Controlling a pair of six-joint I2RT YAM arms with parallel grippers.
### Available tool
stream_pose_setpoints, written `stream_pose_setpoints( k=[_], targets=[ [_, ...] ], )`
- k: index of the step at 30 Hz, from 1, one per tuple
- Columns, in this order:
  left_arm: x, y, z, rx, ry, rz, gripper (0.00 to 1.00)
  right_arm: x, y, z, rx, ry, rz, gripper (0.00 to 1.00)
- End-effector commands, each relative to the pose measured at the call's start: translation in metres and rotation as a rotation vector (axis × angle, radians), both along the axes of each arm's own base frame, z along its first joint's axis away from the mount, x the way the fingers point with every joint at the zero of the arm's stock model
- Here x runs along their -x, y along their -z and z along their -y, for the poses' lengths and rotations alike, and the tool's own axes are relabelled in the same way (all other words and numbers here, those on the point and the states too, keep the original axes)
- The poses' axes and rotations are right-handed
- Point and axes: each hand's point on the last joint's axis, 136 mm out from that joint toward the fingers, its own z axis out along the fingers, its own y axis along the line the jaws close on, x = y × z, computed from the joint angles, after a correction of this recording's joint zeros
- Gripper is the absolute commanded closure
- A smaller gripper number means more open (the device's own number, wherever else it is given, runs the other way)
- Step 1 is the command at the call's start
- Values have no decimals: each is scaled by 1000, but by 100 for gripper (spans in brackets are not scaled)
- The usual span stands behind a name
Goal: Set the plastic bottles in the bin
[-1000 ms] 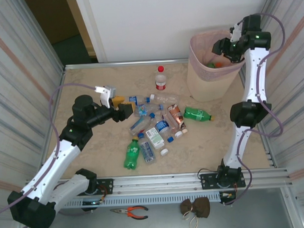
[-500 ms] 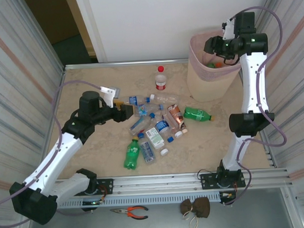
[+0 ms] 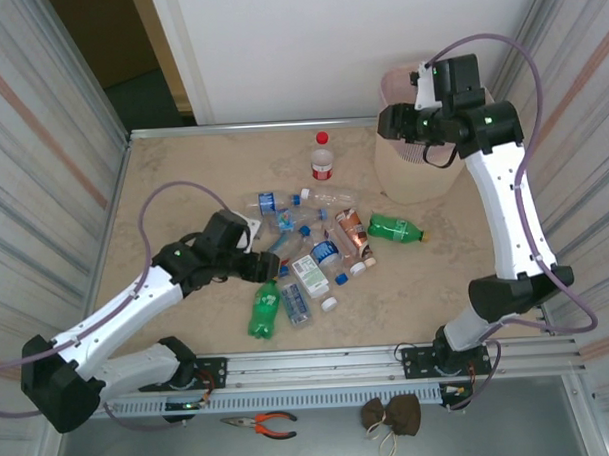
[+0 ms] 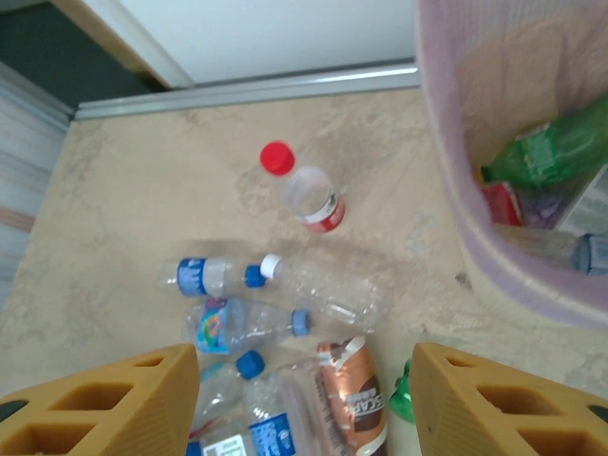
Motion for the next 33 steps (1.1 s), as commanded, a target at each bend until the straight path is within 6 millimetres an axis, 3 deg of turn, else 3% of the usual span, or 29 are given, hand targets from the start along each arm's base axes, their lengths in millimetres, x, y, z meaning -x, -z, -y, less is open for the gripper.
stream_pose_setpoints(
  k=[1,6,15,33],
  targets=[
    [23,31,-21,-104,-88,-106,30,6,-2,-2,-23,26,29,41],
    [54,62,-29,-176,-98,-221,29,23,18,-5,-31,18,-15,41],
    [94,99,-27,-199,-48,-389,23,40,27,0,-25,23,-33,40],
    [118,123,-19,-222,10,-497,22,42,33,-2,-33,12,-47,40]
  ],
)
